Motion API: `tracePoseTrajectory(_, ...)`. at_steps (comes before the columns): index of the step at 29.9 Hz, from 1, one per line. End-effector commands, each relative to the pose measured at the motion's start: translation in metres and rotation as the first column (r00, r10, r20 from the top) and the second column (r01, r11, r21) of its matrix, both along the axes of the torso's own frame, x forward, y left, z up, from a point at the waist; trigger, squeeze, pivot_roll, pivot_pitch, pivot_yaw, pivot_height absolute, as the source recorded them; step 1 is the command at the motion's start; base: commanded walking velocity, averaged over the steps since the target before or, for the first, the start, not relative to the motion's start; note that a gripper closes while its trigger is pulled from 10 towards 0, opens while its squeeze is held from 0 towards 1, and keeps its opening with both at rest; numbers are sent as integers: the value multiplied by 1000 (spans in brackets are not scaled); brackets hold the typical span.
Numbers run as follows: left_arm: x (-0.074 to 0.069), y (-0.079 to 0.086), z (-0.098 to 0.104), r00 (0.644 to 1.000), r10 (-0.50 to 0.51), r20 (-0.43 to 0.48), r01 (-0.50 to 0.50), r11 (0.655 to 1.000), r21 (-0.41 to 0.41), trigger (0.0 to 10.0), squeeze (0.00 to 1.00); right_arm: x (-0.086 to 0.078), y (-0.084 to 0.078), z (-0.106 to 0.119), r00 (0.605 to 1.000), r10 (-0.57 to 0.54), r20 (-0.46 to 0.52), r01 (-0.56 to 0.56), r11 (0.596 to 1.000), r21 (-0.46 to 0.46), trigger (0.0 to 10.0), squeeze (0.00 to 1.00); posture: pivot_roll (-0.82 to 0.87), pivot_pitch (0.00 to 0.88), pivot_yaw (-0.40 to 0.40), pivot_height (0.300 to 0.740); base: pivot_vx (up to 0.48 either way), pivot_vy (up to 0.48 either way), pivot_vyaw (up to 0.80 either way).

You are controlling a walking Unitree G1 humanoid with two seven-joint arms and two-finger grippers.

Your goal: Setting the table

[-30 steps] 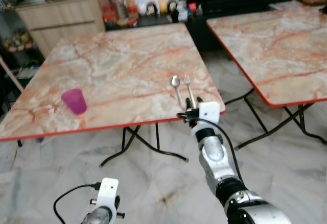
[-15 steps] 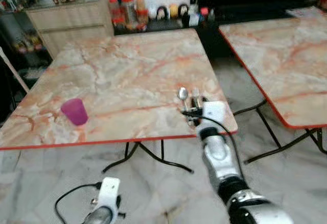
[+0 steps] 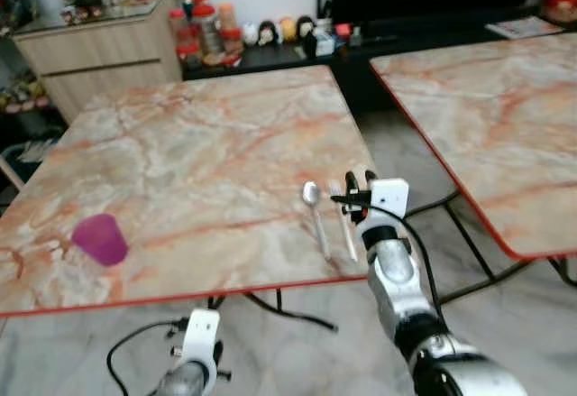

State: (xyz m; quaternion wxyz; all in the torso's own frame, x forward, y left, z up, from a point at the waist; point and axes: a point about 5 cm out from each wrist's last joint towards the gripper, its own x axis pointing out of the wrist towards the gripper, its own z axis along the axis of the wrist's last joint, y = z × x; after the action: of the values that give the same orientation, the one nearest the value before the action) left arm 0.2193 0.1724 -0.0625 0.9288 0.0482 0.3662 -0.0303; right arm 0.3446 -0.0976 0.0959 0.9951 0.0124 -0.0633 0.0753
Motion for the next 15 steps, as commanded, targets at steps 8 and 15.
tracePoseTrajectory(8,3,-3,2,1000,-9,4,9,1000,0,10000,0,2,-10,0,999,-36,-5,36,999,-18,10000,0,-42,0,90,740,0,0,0)
tracePoseTrajectory(15,3,-3,1,1000,-7,-1,7,1000,1,10000,0,2,-12,0,999,-46,-6,46,999,-20,10000,0,-43,0,90,740,0,0,0)
